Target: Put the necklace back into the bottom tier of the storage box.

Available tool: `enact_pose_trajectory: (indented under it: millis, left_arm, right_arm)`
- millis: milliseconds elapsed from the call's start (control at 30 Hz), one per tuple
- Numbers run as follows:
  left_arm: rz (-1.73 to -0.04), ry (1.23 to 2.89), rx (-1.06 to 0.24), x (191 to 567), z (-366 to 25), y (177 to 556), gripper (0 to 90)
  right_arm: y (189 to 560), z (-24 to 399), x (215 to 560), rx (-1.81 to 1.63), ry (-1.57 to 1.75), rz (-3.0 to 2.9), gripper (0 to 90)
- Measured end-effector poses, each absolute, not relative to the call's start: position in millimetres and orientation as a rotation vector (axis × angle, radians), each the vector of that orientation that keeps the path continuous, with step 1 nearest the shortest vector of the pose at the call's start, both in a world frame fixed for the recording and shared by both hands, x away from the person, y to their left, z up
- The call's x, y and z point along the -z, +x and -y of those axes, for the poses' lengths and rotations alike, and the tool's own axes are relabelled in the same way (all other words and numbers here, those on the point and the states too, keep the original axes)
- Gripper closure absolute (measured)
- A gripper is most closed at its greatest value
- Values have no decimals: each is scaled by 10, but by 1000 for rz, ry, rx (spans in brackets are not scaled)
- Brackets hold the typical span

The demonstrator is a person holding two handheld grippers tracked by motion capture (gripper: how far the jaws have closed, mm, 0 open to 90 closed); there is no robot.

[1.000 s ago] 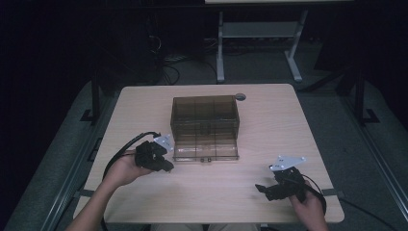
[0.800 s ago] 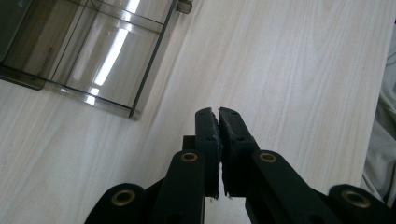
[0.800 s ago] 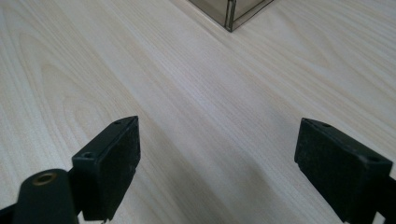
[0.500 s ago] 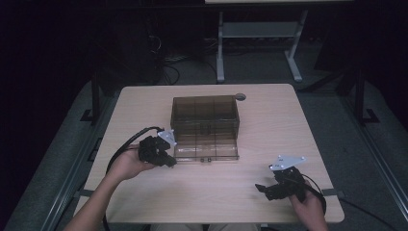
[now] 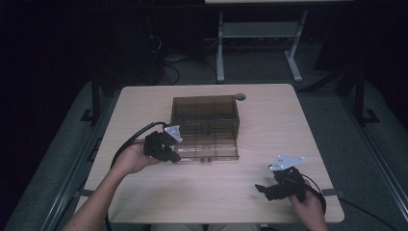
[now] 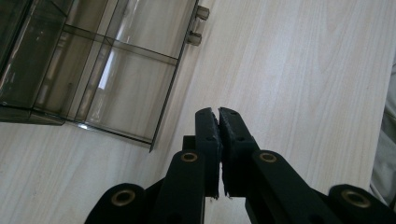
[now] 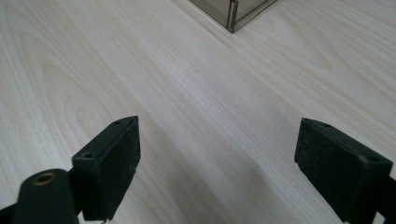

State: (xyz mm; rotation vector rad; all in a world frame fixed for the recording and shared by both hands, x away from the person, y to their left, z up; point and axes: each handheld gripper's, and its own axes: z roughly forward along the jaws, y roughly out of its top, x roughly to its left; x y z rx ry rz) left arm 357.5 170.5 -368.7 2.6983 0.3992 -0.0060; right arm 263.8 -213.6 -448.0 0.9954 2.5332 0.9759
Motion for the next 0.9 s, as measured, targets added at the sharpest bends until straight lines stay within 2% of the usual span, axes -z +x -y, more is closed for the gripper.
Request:
enact_pose_trajectory:
  millis: [900]
  left_arm:
    - [-434,2703,9,3750,-1534,3887,867]
  right_arm:
    - [2630,2145,4453,-993,990,-2529,138]
